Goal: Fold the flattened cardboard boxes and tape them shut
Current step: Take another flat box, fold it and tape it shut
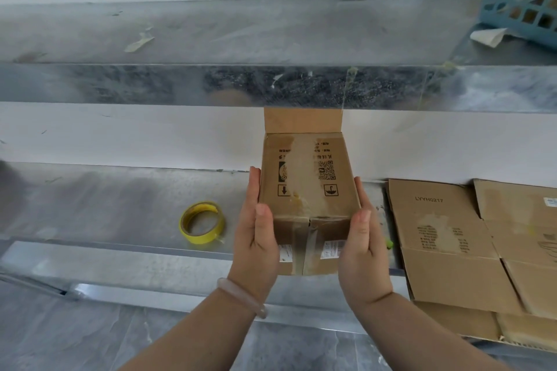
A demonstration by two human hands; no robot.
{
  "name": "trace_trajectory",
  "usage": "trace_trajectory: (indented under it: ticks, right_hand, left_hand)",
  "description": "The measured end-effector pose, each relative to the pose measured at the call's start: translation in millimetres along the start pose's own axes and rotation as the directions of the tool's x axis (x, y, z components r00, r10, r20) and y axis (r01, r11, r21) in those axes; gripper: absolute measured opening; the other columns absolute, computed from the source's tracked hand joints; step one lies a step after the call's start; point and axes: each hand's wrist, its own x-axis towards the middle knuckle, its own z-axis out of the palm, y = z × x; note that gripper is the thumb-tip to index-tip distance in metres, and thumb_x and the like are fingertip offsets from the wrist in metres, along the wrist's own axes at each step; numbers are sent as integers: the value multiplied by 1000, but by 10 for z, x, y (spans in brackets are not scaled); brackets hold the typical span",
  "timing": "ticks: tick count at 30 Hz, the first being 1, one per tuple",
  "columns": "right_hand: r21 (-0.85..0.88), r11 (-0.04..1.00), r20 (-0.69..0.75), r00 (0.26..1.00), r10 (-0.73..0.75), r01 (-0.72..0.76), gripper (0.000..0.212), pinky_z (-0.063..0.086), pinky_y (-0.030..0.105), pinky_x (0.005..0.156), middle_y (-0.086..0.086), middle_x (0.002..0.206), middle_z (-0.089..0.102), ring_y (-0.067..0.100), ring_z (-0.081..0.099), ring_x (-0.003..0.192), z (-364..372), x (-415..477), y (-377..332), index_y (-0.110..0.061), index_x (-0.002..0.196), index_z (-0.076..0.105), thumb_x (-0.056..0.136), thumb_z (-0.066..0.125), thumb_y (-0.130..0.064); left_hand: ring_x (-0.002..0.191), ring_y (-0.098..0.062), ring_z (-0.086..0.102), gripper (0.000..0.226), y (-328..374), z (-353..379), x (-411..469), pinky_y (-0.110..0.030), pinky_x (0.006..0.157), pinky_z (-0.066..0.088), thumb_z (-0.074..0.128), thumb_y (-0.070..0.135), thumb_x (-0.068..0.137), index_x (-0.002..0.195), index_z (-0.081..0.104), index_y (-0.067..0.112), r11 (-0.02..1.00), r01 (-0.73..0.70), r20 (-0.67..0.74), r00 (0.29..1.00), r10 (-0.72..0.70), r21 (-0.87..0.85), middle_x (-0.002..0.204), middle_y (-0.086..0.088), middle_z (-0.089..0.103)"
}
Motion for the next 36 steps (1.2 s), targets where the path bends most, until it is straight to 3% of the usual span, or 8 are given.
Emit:
trace_trajectory:
  ticks: [7,12,15,18,22,26,29,36]
  right_hand:
    - [4,999,202,979,38,-40,50,27,4,106,-12,153,39,-7,34,138,-186,21,13,-34,151,24,101,23,-31]
    - [-115,973,277,934,225,-200,50,26,6,108,-28,143,47,-9,33,138,-398,26,113,-46,146,34,97,27,-54]
    - [-217,932,251,906,340,-289,62,28,-4,96,-32,138,49,-10,35,134,-479,-54,202,-43,145,39,87,30,-63]
    - [-336,899,282,881,380,-280,59,27,9,108,-37,137,45,-17,33,131,-527,-140,245,-52,144,35,87,30,-66]
    - [-404,843,183,872,454,-354,84,30,43,117,-13,148,33,9,36,136,-706,-230,161,-40,154,16,80,49,-62]
    - [-224,898,33,918,395,-379,85,45,23,94,-21,135,46,-5,53,114,-960,-454,-7,-40,149,24,75,66,-48]
    - [-163,944,-3,957,291,-287,54,43,12,86,-37,116,59,-20,51,108,-960,-582,-136,-49,128,42,79,65,-47]
    - [-271,910,59,938,343,-315,39,39,12,79,-34,106,63,-17,55,100,-710,-509,-371,-60,104,51,67,60,-65]
  left_hand:
    - [145,-20,25,58,-165,-352,109,-42,117,28,27,45,103,153,13,19,925,-235,260,952,159,297,160,6,22]
    - [146,-10,21,55,30,-601,298,-43,116,29,29,59,98,149,21,42,809,-339,431,894,120,479,160,9,18]
    - [148,-14,12,76,243,-532,387,-48,115,24,41,79,81,148,16,52,563,-483,523,846,104,670,162,13,2]
    - [148,-11,-2,80,373,-297,452,-49,119,19,52,75,77,143,8,58,379,-598,654,756,-28,707,160,17,-2]
    - [146,1,-2,69,437,-308,382,-35,121,13,58,59,84,141,20,51,457,-546,612,790,4,702,154,24,14]
    - [138,-1,34,65,510,-510,5,-20,111,31,62,54,79,139,39,52,760,-348,338,924,179,549,146,24,42]
    - [111,6,57,62,499,-522,-346,-5,83,44,70,45,74,131,49,54,935,-62,33,998,54,350,121,24,62]
    - [82,18,60,20,464,-558,-543,-13,67,42,71,62,70,85,59,69,920,320,-236,934,-267,227,87,35,67]
